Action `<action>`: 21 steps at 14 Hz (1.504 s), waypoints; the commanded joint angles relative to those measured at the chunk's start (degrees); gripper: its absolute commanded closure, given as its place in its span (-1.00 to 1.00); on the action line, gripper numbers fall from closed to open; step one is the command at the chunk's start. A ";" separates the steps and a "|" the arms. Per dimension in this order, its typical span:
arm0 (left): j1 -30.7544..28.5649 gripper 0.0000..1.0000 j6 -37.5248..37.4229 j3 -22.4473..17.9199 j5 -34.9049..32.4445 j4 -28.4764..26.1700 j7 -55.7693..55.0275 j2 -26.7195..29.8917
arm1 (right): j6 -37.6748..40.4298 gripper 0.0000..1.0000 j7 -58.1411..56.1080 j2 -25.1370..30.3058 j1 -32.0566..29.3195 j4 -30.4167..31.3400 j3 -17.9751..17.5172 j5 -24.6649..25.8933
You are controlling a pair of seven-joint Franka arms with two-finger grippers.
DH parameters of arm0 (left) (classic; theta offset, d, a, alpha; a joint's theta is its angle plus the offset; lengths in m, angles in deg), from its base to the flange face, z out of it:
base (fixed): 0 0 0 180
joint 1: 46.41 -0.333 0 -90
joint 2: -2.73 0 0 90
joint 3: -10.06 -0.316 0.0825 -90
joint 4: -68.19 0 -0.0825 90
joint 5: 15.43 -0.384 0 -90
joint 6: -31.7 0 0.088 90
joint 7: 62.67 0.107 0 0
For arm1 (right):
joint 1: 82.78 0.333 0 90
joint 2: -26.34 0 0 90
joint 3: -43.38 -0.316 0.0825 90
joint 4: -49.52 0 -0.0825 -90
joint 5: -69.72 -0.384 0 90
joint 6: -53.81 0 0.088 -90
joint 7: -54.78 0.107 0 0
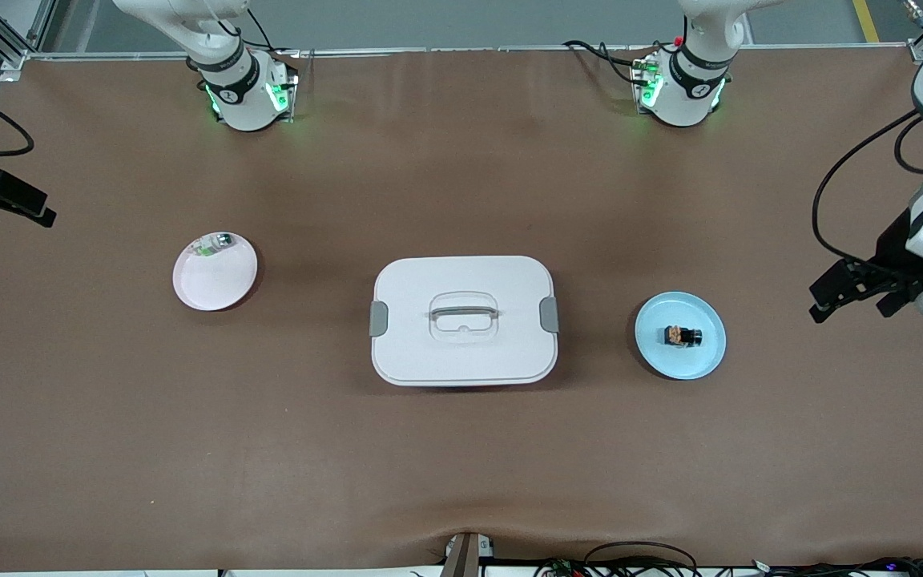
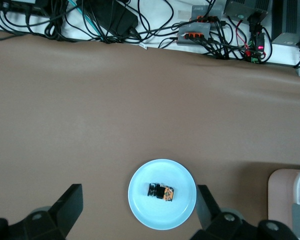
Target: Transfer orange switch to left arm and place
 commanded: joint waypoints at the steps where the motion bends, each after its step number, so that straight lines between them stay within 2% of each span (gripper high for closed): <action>1: -0.20 -1.00 -2.11 -0.12 0.38 0.08 1.42 2.54 | -0.42 -1.00 -0.22 1.40 0.55 1.41 0.66 -0.39; 4: -0.29 -1.00 -2.11 -0.30 0.82 1.49 1.42 2.02 | -0.42 -1.00 -0.22 1.40 0.46 1.41 0.66 -0.39; 6: 1.90 -1.00 -2.11 -1.60 0.82 2.10 1.34 1.58 | -0.33 -1.00 -0.22 1.49 0.46 1.41 0.66 -0.39; 9: 12.16 -1.00 -2.11 -12.39 0.91 3.51 1.16 0.79 | -0.77 -1.00 -0.22 1.40 0.28 1.41 0.66 -0.39; 11: 16.13 -1.00 -2.11 -16.28 0.91 4.30 0.81 0.35 | -1.38 -1.00 -0.22 1.48 0.28 1.24 0.57 -0.39; 15: 18.43 -1.00 -2.11 -18.31 0.91 6.41 0.46 -1.06 | -2.09 -1.00 0.57 1.57 0.19 0.97 0.66 -1.52; 21: 17.03 -1.00 -3.15 -18.31 1.17 5.71 1.07 -0.88 | -2.44 -1.00 0.84 1.75 0.19 0.89 0.57 -2.15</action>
